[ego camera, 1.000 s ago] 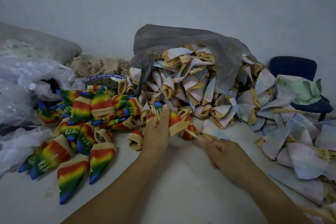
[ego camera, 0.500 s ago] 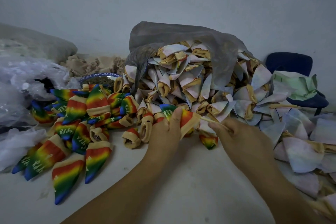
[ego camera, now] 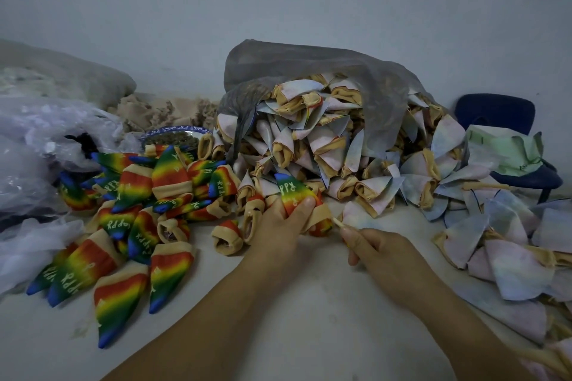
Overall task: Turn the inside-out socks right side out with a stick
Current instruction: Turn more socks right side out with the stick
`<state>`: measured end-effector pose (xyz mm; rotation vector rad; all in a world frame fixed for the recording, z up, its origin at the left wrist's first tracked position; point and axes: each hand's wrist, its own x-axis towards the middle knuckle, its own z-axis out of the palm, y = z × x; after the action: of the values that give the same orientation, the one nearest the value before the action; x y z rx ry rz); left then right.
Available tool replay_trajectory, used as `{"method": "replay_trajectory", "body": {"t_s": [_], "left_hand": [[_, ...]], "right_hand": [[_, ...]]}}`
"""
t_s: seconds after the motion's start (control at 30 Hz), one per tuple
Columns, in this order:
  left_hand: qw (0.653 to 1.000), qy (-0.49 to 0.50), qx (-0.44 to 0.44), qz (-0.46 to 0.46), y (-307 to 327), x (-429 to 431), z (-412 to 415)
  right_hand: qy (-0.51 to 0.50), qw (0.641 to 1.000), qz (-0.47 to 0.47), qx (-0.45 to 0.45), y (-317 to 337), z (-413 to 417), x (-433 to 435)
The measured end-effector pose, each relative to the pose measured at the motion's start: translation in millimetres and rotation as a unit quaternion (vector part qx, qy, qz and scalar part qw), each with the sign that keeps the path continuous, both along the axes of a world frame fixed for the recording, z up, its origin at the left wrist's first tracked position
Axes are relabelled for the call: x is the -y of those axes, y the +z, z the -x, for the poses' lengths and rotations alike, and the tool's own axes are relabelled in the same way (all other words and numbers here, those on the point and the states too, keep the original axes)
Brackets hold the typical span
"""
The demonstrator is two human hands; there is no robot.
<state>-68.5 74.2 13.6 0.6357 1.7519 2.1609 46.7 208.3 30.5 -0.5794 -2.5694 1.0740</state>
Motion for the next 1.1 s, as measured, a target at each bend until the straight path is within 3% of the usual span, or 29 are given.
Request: {"method": "replay_trajectory", "body": {"t_s": [0.13, 0.23, 0.3, 0.6, 0.7, 0.87, 1.1], "left_hand": [[0.994, 0.085, -0.057, 0.029, 2.2, 1.2, -0.6], [0.988, 0.129, -0.074, 0.039, 4.8, 3.5, -1.9], [0.986, 0.142, -0.076, 0.045, 3.6, 3.4, -3.4], [0.993, 0.027, -0.115, 0.026, 8.7, -4.0, -16.5], [0.992, 0.067, -0.101, 0.038, 5.0, -2.7, -17.2], [0.989, 0.144, 0.017, 0.024, 3.7, 4.5, -8.0], [0.993, 0.111, -0.03, 0.039, 4.1, -0.4, -8.8]], "right_hand": [[-0.021, 0.995, -0.101, 0.001, 3.3, -1.2, 5.0], [-0.058, 0.97, -0.235, -0.008, 4.4, -0.7, 12.0], [-0.093, 0.957, -0.273, -0.036, 5.4, 0.2, 14.0], [-0.109, 0.978, -0.165, -0.07, 6.0, -2.2, 0.2], [-0.069, 0.984, -0.157, -0.048, 5.1, -0.9, -1.9], [-0.015, 0.993, -0.116, -0.013, 3.9, -1.3, -1.4], [-0.068, 0.993, -0.086, -0.052, 3.9, -0.9, 2.5]]}}
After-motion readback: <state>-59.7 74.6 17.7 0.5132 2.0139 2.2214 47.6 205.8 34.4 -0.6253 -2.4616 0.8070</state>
